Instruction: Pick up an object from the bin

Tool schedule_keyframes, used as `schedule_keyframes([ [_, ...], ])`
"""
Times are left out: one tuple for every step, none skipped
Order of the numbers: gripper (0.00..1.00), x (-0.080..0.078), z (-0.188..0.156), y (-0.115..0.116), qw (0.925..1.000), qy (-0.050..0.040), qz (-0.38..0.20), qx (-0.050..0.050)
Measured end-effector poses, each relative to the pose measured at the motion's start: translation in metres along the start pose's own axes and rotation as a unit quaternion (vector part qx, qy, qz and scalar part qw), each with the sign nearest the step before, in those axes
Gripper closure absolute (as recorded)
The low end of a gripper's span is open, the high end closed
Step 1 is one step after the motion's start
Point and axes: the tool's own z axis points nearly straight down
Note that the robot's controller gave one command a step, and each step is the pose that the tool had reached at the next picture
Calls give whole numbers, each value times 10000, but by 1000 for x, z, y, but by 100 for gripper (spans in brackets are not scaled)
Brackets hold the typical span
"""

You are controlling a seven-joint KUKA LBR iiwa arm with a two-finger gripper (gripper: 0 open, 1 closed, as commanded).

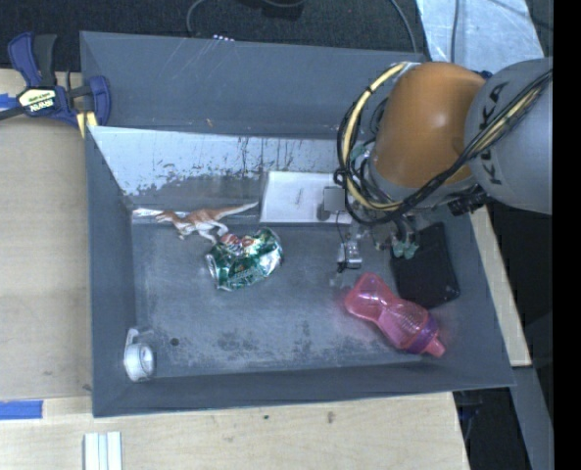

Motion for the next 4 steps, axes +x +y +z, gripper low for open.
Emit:
schedule_keyframes([
  [0, -2, -4, 0, 10000, -41, 0, 1],
  [0, -3, 32, 33, 9986, -68, -525, 14],
  [0, -5, 51, 70, 9994, -33, -351, -3],
  [0, -11, 36, 92, 9969, -75, -789, 10],
])
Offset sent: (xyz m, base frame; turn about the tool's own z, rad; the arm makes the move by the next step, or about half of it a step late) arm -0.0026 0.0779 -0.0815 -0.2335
